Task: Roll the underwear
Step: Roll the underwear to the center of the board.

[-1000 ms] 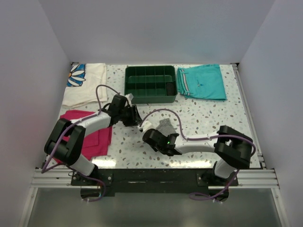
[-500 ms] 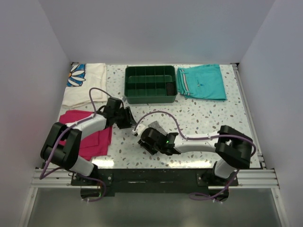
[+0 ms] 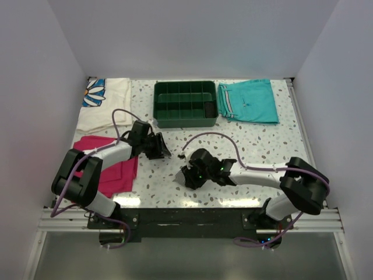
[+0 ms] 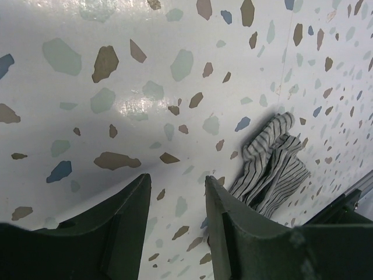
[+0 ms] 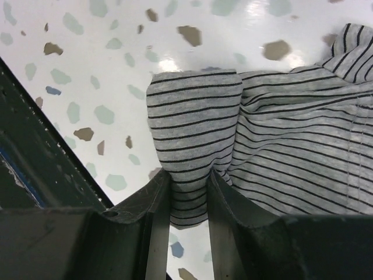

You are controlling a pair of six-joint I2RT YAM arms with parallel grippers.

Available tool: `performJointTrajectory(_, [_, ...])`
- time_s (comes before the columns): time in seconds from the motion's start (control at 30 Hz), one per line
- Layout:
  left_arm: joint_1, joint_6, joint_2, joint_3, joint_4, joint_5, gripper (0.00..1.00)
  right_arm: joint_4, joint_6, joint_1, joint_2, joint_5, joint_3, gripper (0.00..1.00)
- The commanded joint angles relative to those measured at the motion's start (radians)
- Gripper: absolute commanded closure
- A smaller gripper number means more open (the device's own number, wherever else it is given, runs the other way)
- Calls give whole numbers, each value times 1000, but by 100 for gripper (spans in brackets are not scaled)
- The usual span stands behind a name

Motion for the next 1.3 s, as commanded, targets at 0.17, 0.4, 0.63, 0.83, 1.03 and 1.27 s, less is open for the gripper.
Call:
performJointTrajectory(0.17, [6,34,11,-22,67,66,54,120,146,-123,-52,-228,-102,75])
performJointTrajectory(0.4, [6,48,19,-21,68,81,54,306,287,-204,-66,-322,-214,76])
performJointTrajectory(0.63, [5,62,14,-24,100,132,54,361,387,-270,-49,-346,-287,76])
performJointTrajectory(0.83, [-8,89,-21,-45,185,241,52,312,398,-301,17,-360,-268,75])
performJointTrajectory(1.03, [-69,112,-26,-68,215,295,51,235,399,-329,137,-366,-211,76])
performJointTrajectory(1.27, [-100,108,-40,-118,286,324,49,157,403,-350,174,-328,-195,77])
